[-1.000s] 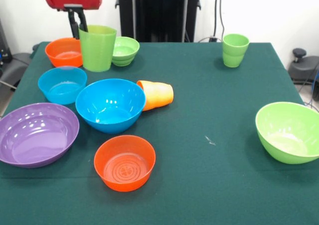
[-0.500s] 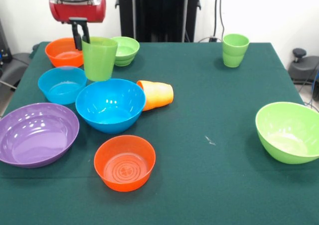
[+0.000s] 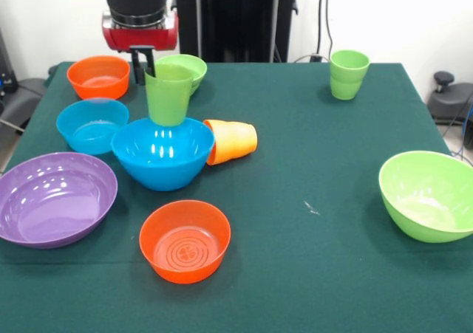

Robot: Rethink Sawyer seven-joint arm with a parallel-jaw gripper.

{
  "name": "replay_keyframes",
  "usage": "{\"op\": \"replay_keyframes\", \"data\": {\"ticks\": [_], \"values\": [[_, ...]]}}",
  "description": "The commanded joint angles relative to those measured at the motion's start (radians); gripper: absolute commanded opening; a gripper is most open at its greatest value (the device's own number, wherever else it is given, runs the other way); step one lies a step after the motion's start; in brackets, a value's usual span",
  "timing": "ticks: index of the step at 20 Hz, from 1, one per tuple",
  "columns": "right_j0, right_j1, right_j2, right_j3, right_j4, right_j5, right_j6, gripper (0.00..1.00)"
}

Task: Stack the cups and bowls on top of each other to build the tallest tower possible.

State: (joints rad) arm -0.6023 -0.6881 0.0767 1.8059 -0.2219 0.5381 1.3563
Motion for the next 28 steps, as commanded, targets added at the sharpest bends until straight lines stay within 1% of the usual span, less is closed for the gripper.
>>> {"op": "replay_keyframes", "data": {"ticks": [1,7,12,16,20,22,24,28], "values": [[0.047,0.062,-0.013,-0.033,-0.064,-0.088,0.138,0.00],[0.040,0.036,-0.015,-0.018,-0.063,-0.088,0.108,0.00],[0.042,0.048,-0.022,-0.025,-0.072,-0.101,0.101,0.00],[0.050,0.042,-0.025,-0.033,-0.063,-0.088,0.100,0.00],[0.052,0.011,-0.026,-0.032,-0.061,-0.072,0.080,0.00],[0.048,-0.010,-0.012,-0.028,-0.047,-0.066,0.073,0.00],[0.042,-0.014,0.005,-0.021,-0.037,-0.088,0.076,0.00],[0.088,0.040,-0.023,-0.054,-0.048,-0.134,0.125,0.00]]}}
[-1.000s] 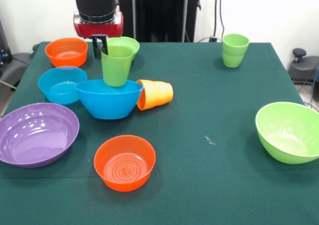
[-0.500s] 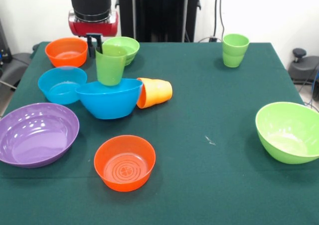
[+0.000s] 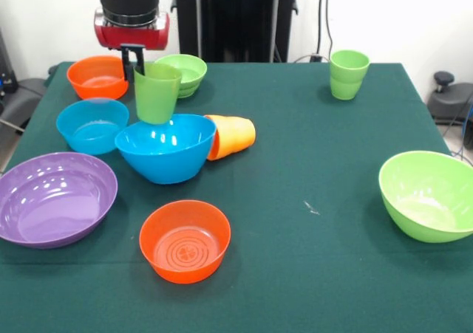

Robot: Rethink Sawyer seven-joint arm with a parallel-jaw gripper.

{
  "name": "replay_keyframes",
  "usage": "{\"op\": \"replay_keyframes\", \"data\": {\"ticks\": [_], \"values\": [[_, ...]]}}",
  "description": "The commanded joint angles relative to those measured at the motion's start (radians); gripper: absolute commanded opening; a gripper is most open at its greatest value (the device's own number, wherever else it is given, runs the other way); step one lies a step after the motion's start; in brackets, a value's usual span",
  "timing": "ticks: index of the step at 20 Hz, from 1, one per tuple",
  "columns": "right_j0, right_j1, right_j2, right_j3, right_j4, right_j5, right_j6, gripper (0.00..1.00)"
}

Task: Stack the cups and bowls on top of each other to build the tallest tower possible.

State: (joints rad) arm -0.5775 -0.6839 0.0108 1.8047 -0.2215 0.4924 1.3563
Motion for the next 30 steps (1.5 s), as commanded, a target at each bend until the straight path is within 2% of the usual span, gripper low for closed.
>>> {"op": "replay_keyframes", "data": {"ticks": [1,16,25,30], "values": [[0.068,0.045,0.042,-0.060,-0.045,-0.093,0.131,0.00],[0.098,0.081,0.042,-0.108,0.008,-0.097,0.154,0.00],[0.089,0.045,0.033,-0.090,-0.032,-0.094,0.113,0.00],[0.108,0.060,0.025,-0.093,-0.032,-0.112,0.134,0.00]]}}
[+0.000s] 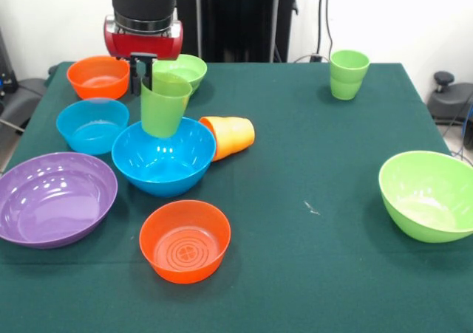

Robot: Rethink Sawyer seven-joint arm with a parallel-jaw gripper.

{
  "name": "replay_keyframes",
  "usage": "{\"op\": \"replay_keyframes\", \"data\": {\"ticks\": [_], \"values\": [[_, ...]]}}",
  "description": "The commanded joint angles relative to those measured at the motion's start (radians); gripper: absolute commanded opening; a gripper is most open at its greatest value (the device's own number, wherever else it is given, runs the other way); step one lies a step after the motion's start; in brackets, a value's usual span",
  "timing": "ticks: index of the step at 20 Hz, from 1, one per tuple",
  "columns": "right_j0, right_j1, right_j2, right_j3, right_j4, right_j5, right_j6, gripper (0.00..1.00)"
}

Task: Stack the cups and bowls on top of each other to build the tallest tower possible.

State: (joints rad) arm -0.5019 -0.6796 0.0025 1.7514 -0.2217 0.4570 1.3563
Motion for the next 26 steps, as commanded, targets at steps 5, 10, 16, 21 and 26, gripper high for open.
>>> {"op": "replay_keyframes", "data": {"ticks": [5,10,16,21,26], "values": [[0.002,0.082,0.091,-0.023,0.007,-0.101,0.135,0.00],[0.002,0.107,0.107,-0.030,0.021,-0.142,0.148,0.00],[0.010,0.098,0.106,-0.049,0.017,-0.084,0.105,0.00],[0.017,0.105,0.096,-0.053,0.006,-0.091,0.102,0.00],[0.007,0.094,0.104,-0.036,0.001,-0.096,0.093,0.00]]}}
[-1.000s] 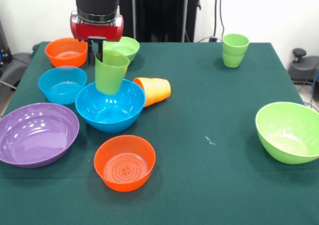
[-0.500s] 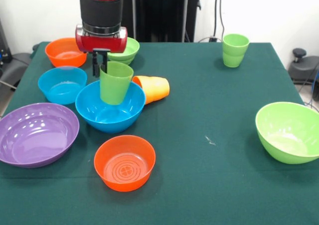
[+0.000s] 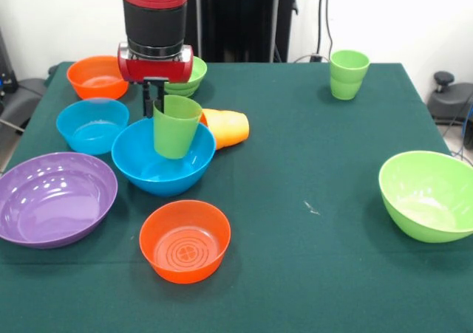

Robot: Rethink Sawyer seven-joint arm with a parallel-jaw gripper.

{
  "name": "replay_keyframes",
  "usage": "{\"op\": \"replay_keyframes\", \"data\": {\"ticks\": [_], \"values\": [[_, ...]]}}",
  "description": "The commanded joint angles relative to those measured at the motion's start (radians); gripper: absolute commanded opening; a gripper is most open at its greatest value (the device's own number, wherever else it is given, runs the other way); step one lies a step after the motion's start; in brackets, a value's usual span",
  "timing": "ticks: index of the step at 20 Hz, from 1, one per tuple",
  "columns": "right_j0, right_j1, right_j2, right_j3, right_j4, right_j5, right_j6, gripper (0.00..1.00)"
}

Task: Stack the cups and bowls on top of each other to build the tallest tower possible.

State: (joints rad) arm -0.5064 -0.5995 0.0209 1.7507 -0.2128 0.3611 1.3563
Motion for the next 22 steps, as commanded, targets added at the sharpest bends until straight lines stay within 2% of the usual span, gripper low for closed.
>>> {"op": "replay_keyframes", "data": {"ticks": [1,22], "values": [[0.010,0.011,0.087,-0.034,-0.010,-0.001,0.090,0.00],[0.051,-0.003,0.058,-0.090,-0.050,0.010,0.061,0.00]]}}
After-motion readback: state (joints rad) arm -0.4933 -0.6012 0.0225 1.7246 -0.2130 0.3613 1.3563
